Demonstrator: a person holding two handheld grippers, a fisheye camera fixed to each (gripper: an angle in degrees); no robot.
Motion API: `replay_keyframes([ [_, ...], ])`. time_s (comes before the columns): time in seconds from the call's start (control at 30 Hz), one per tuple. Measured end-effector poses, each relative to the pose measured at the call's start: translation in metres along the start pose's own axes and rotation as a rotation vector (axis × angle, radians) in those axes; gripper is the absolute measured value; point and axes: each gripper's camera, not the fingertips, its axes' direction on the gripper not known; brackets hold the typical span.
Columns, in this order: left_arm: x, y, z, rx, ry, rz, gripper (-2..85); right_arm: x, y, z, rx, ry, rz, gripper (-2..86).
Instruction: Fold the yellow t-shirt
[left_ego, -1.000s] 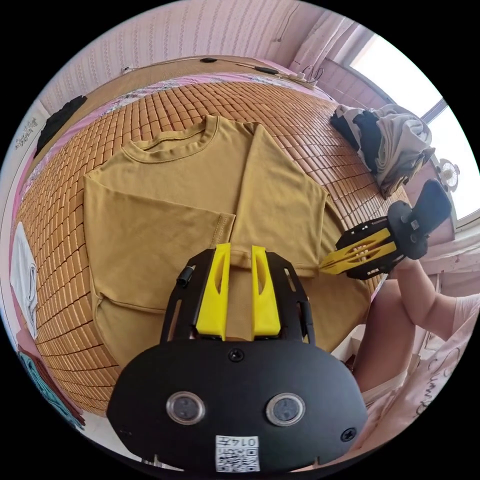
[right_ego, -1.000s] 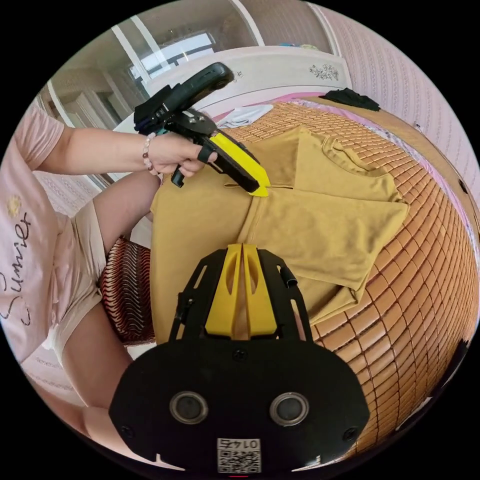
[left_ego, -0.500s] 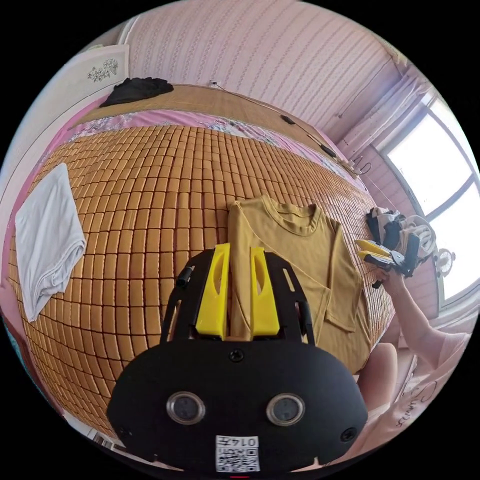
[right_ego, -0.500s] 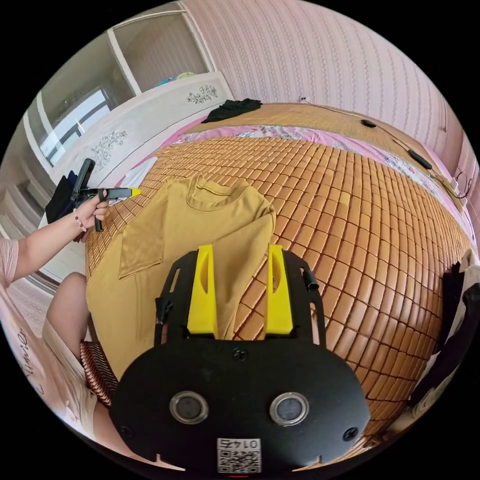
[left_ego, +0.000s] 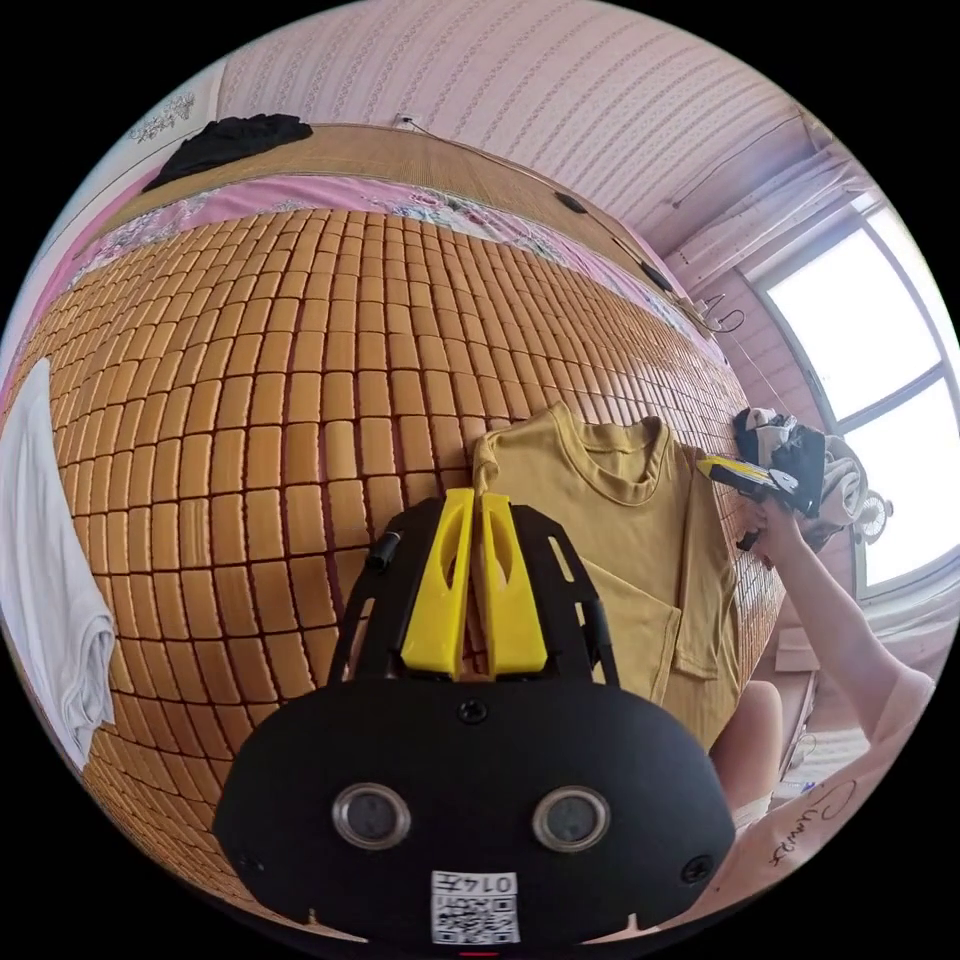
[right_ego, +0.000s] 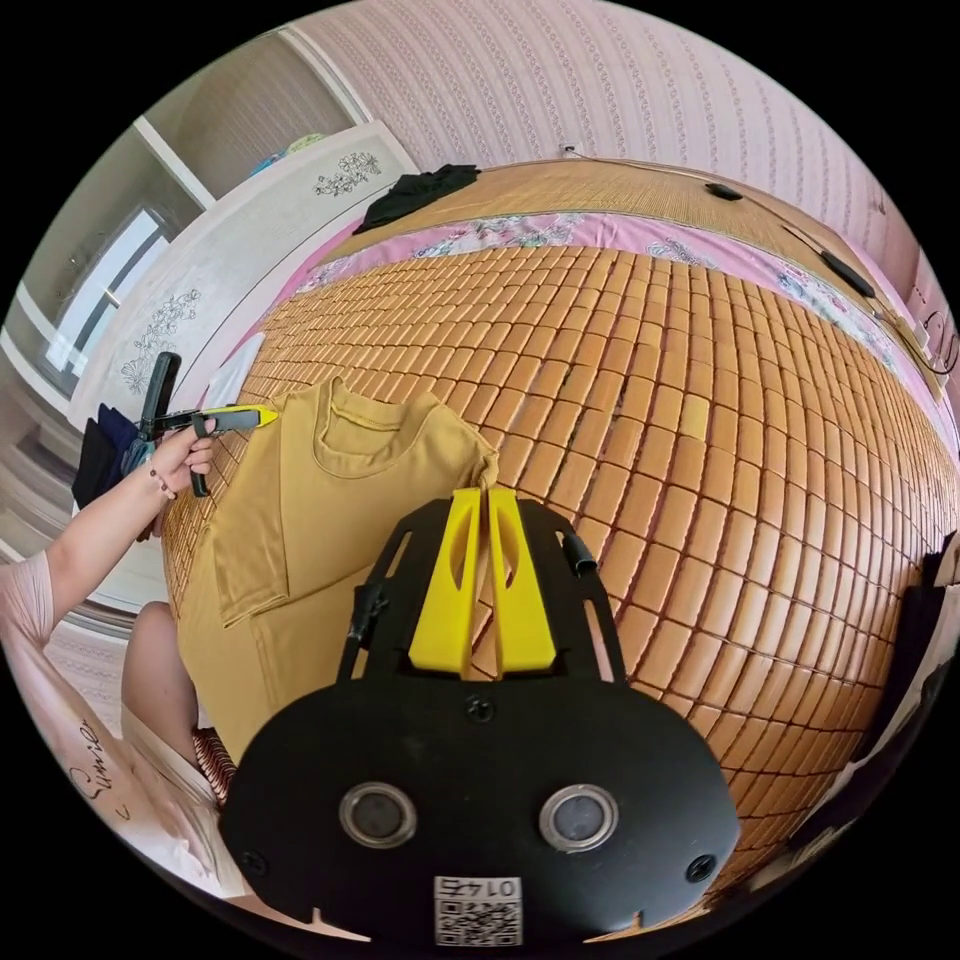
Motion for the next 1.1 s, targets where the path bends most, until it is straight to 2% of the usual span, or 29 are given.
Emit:
replay_keyframes([
  [0.23, -0.003, -0.026, -0.056, 0.162, 0.093, -0.122, -1.0, -0.004, -0.036, -0.033, 0.076, 0.056, 0.017, 0.5],
  [0.47, 0.032, -0.021, -0.125, 0.209, 0.093, 0.005, -1.0, -0.026, -0.033, -0.083, 0.125, 0.036, -0.061, 0.5],
  [0.57, 0.053, 0.009, -0.165, 0.212, 0.088, 0.109, -1.0, -0.035, -0.001, -0.115, 0.150, -0.022, -0.091, 0.5],
  [0.73, 0.086, 0.128, -0.224, 0.190, 0.135, 0.244, -1.0, -0.056, 0.109, -0.160, 0.171, -0.177, -0.082, 0.6],
  [0.87, 0.092, 0.217, -0.209, 0.091, 0.172, 0.216, -1.0, -0.064, 0.191, -0.135, 0.069, -0.197, -0.007, 0.6],
  [0.97, 0.092, 0.265, -0.172, -0.001, 0.149, 0.161, -1.0, -0.059, 0.241, -0.090, -0.075, -0.205, 0.120, 0.6],
  [1.1, 0.098, 0.280, -0.157, -0.032, 0.104, 0.141, -0.9, -0.062, 0.264, -0.089, -0.034, -0.173, 0.178, 0.6],
])
